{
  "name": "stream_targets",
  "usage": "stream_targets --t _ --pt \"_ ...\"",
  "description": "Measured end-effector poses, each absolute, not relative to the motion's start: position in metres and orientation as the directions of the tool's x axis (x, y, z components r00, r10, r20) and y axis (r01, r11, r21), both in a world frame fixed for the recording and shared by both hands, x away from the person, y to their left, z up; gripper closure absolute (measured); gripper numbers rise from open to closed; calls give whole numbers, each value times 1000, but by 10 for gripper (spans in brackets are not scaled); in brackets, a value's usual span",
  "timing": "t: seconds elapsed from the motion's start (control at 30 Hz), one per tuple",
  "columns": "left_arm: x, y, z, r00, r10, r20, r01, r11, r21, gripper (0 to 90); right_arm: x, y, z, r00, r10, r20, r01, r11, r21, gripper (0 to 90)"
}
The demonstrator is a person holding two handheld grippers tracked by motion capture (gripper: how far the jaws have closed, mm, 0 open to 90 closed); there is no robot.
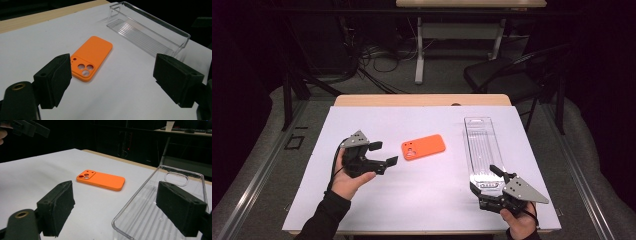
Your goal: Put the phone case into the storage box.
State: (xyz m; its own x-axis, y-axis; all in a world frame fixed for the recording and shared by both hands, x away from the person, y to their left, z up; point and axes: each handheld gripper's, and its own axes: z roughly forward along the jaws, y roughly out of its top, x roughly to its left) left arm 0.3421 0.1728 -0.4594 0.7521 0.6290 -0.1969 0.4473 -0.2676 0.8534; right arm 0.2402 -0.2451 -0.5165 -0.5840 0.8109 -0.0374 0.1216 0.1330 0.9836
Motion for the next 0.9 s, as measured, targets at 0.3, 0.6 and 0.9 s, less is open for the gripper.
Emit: stream_targets --t 0.3,0.6,0.9 --pt "362 154 -446 756 630 -177 440 -288 851 211 239 -245 -517 -583 811 -37 130 138 982 143" --pt "390 131 -433 746 644 -172 450 -296 842 318 240 -246 -518 -584 811 -33 131 135 982 143" --pt "411 116 -434 703 696 -146 468 -299 832 500 240 -246 -518 -586 810 -33 135 137 981 143"
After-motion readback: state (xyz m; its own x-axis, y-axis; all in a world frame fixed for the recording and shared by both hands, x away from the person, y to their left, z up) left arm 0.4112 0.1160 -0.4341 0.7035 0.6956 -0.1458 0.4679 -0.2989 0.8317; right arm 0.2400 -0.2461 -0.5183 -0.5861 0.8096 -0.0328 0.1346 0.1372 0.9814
